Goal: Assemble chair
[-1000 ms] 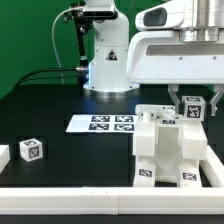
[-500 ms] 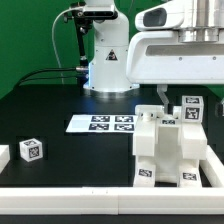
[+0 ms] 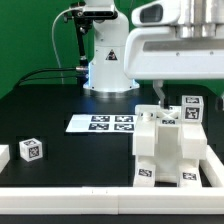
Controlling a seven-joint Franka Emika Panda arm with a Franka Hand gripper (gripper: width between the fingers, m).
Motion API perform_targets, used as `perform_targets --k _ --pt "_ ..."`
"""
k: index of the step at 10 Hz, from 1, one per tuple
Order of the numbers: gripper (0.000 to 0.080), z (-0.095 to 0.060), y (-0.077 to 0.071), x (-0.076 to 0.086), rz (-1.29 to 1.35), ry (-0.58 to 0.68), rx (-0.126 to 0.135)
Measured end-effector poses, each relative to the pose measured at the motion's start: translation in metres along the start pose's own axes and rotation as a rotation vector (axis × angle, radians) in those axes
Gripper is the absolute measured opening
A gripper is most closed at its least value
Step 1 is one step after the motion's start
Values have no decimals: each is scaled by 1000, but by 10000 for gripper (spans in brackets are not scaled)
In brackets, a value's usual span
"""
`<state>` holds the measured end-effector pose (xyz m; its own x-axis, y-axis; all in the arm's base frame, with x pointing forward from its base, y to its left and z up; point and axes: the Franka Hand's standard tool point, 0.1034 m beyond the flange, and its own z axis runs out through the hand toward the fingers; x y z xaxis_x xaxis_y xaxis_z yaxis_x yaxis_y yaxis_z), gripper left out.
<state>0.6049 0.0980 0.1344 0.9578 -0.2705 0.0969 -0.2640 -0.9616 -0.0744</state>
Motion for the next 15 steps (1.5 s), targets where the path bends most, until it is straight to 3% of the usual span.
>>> perform_targets --k 2,5,8,13,15 --pt "649 9 -4 -13 -6 -9 -5" --pt "649 18 -1 -15 -11 -14 -19" --pt "258 19 0 -15 -10 -15 -20" --pt "262 19 0 -15 27 -16 -19" --pt "262 20 0 -16 204 -16 -18"
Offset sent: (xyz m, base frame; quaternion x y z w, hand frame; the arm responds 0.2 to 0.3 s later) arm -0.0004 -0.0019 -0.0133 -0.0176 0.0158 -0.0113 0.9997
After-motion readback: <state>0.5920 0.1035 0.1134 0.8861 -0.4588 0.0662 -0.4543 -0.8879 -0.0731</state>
